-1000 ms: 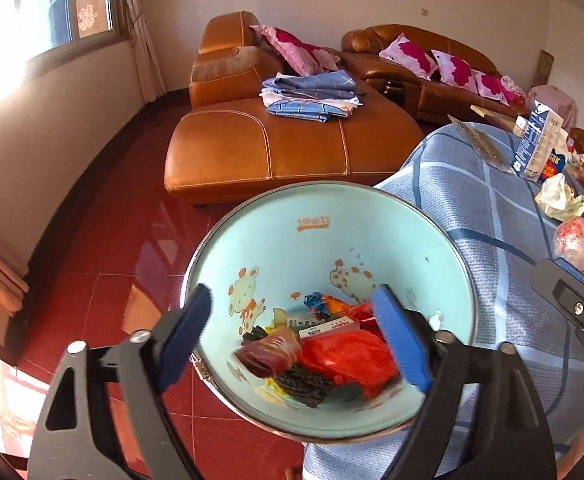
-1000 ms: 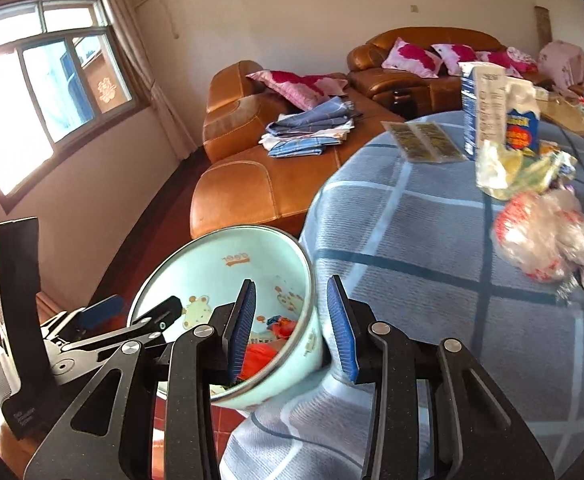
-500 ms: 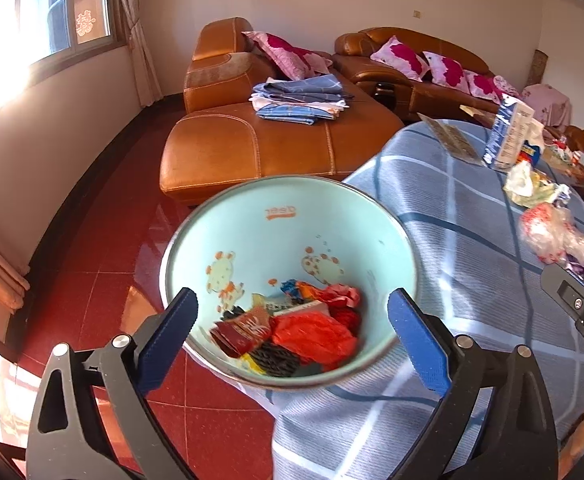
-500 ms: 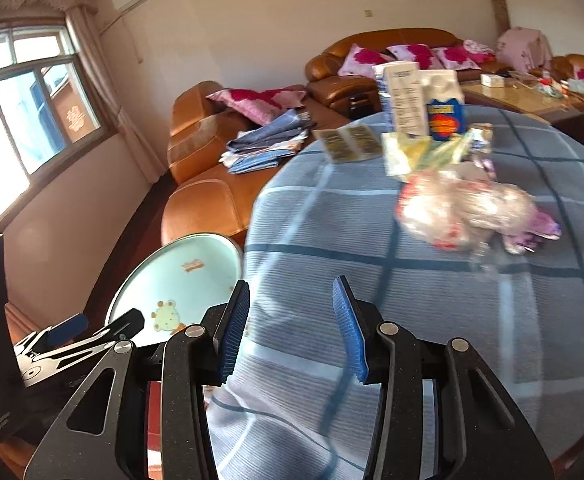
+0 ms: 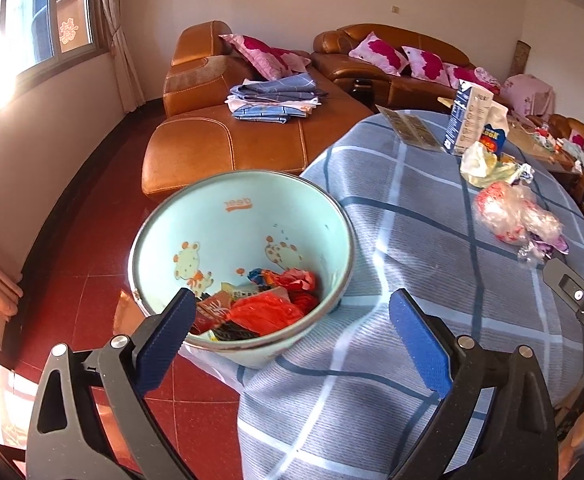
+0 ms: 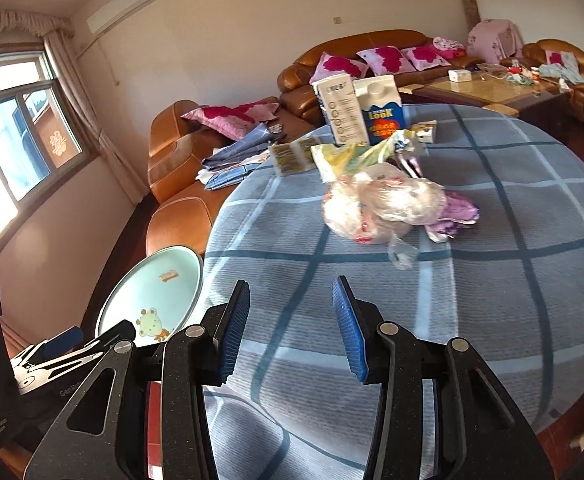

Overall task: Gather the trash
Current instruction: 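Move both open tools back over the table toward the remaining trash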

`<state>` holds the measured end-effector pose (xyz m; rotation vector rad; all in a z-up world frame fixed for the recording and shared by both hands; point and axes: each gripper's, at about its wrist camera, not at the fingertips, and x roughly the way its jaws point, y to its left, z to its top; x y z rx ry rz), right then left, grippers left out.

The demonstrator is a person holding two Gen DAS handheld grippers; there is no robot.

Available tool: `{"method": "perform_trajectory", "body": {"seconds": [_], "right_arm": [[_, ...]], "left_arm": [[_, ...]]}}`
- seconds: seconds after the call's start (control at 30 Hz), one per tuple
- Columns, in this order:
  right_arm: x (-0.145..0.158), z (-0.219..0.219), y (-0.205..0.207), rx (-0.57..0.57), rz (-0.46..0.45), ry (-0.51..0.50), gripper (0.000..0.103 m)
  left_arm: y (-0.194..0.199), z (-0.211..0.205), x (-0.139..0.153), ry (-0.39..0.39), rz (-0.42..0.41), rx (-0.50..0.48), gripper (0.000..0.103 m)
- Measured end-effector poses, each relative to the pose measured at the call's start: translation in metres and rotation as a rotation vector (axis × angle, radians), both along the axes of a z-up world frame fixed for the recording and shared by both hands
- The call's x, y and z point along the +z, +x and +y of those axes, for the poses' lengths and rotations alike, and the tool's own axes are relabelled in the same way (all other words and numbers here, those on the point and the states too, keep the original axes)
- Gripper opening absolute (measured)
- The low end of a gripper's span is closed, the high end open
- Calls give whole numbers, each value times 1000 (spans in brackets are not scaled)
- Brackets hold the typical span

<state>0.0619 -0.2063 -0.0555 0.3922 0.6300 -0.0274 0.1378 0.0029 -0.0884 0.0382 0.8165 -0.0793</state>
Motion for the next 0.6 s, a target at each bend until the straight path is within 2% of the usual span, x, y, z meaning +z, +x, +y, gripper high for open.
{"method": "perform_trajectory", "body": {"seconds": [0.6], "right_arm": [[-7,-16,-24,-37,19,-5,44]], "left_arm": [[-22,-22,-4,15,16,-46,95]]}}
